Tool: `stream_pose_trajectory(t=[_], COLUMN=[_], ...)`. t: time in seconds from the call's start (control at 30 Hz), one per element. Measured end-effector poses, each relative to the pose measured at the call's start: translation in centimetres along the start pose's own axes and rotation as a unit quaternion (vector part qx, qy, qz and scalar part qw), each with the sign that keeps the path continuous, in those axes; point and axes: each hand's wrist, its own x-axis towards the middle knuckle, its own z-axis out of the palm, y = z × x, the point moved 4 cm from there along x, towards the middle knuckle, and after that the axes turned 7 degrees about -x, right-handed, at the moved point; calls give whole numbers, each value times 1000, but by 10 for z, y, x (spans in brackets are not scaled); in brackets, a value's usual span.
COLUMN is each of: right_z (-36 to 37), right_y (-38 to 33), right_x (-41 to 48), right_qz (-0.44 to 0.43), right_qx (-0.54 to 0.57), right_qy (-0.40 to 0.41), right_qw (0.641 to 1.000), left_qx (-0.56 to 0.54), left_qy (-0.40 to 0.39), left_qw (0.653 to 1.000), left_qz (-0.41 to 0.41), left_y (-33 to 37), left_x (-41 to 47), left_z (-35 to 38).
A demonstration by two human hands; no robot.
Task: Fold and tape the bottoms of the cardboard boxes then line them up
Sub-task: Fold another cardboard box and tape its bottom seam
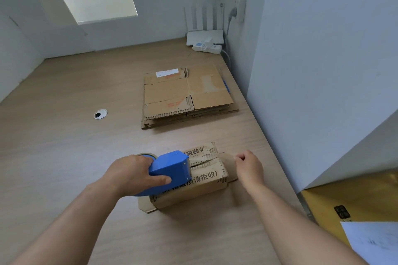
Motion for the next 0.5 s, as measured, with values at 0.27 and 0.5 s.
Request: stream_pose_trajectory(t=[0.27,0.5], right_z=[13,21], right_y=[-38,-32], right_x=[-17,-16], right_qz=[-94,-108], right_qx=[-113,-137], right_qy=[-51,-60], right_qw=[988,983], left_qx=[1,-8], left_qy=[-4,-6], left_qw=[1000,1000], left_qz=[-5,-5], left_y=[3,4], left_x=[-3,-4], left_z=[1,-3])
